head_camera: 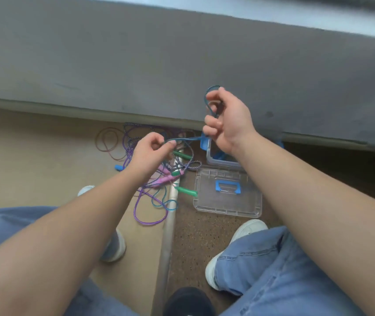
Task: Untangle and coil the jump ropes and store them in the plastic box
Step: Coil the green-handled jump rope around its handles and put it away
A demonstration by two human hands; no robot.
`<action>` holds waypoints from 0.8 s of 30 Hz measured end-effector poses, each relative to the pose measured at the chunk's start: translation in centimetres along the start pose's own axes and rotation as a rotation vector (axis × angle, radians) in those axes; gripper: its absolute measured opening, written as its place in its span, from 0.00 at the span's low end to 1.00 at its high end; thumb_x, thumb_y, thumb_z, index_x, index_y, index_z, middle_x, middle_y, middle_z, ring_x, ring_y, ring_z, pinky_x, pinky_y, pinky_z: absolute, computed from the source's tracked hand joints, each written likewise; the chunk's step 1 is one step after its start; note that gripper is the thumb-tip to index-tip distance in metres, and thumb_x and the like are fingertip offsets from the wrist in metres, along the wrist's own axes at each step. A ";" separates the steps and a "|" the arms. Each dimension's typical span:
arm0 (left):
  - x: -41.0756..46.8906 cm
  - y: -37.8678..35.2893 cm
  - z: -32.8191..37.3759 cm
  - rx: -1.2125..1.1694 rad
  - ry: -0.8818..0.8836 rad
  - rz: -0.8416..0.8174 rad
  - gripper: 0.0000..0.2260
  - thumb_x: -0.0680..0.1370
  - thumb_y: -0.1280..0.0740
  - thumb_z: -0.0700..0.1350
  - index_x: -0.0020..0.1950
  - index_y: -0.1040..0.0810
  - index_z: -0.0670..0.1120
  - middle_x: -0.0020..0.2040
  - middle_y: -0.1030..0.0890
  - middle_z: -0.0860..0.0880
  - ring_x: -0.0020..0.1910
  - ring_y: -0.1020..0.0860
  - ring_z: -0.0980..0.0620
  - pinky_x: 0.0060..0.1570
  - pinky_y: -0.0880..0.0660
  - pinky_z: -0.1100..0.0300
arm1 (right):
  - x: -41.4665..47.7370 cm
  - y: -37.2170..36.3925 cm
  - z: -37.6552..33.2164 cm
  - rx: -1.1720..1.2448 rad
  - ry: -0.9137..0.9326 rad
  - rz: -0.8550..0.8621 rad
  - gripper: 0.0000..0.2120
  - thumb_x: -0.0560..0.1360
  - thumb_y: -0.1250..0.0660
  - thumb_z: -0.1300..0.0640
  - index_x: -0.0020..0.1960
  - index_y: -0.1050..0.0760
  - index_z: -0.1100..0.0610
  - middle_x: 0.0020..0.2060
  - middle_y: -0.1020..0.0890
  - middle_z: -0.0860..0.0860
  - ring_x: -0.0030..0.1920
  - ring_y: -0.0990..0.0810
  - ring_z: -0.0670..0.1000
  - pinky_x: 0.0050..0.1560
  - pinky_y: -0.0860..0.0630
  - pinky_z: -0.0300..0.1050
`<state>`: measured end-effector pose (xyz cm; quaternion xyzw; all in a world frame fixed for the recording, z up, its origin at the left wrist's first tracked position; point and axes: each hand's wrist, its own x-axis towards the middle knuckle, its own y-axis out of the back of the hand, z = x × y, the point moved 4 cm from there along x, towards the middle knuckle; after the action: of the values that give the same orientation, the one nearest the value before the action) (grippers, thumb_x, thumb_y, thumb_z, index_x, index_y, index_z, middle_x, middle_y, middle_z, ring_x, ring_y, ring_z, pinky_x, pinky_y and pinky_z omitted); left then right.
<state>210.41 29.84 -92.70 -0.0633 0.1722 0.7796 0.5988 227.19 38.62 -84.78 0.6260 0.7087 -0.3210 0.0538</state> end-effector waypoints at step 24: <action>-2.3 0.7 8.1 -0.114 0.165 -0.123 0.14 0.85 0.45 0.50 0.50 0.22 0.47 0.30 0.38 0.53 0.23 0.39 0.56 0.23 0.38 0.65 | -4.6 0.6 2.8 -1.036 0.013 -0.392 0.30 0.71 0.22 0.53 0.70 0.30 0.51 0.56 0.20 0.46 0.54 0.20 0.45 0.50 0.26 0.35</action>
<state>211.19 30.39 -84.32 -0.1716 0.1719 0.7421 0.6248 227.84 33.23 -85.00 0.3760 0.8774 0.0692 0.2897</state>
